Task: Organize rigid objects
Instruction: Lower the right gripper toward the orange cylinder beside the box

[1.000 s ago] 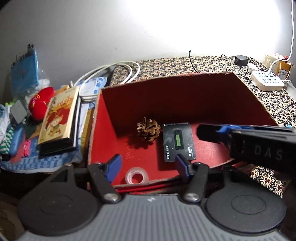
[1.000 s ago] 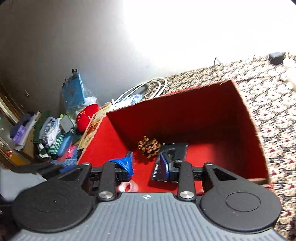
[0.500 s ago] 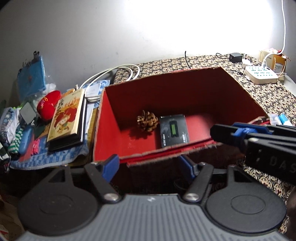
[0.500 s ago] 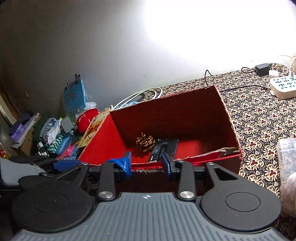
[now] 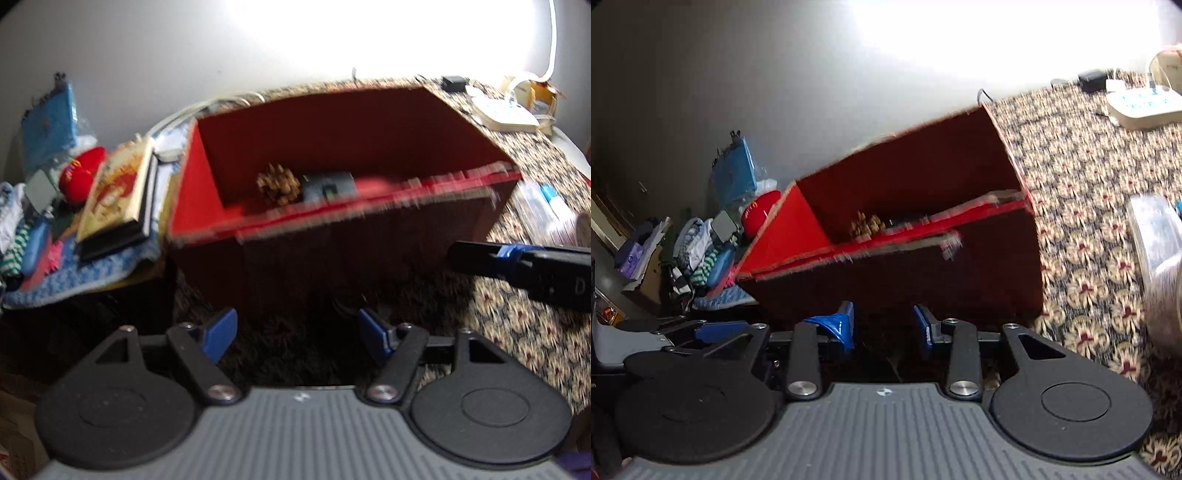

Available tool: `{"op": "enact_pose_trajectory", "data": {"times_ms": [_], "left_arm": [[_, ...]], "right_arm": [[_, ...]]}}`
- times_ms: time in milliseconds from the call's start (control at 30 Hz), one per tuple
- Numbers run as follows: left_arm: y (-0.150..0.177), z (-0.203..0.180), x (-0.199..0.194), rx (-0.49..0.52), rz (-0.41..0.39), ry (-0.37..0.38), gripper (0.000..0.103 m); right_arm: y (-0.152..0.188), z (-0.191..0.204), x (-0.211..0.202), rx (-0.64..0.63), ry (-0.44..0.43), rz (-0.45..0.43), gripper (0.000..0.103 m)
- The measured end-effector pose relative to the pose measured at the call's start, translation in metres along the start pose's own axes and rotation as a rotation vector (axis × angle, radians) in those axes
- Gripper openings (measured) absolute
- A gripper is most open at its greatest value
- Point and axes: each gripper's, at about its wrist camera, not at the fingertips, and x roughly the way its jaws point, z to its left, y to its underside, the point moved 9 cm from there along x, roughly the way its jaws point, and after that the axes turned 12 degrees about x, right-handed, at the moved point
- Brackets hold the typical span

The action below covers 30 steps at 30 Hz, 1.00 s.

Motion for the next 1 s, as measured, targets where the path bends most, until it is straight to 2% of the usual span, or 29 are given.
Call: {"op": "enact_pose_trajectory", "data": {"times_ms": [167, 300, 500, 767, 833, 900, 1000], "left_arm": [[0.032, -0.021, 0.009, 0.049, 0.040, 0.083, 0.071], [0.053, -0.041, 0.012, 0.075, 0.070, 0.187, 0.071], [0.079, -0.070, 0.009, 0.115, 0.097, 0.296, 0.071], [0.085, -0.087, 0.012, 0.148, 0.086, 0.332, 0.071], [0.085, -0.092, 0.014, 0.168, 0.073, 0.342, 0.067], [0.084, -0.096, 0.016, 0.185, 0.070, 0.344, 0.054], [0.086, -0.100, 0.023, 0.189, 0.088, 0.358, 0.044]], "right_arm": [[0.026, -0.021, 0.001, 0.030, 0.040, 0.082, 0.018], [0.044, -0.027, 0.004, 0.031, 0.040, 0.169, 0.018], [0.059, -0.036, 0.010, 0.061, 0.029, 0.254, 0.018], [0.078, -0.043, 0.016, 0.056, 0.036, 0.331, 0.018], [0.080, -0.041, 0.017, 0.046, 0.029, 0.344, 0.018], [0.083, -0.040, 0.018, 0.039, 0.025, 0.356, 0.018], [0.085, -0.039, 0.020, 0.045, 0.017, 0.371, 0.018]]}}
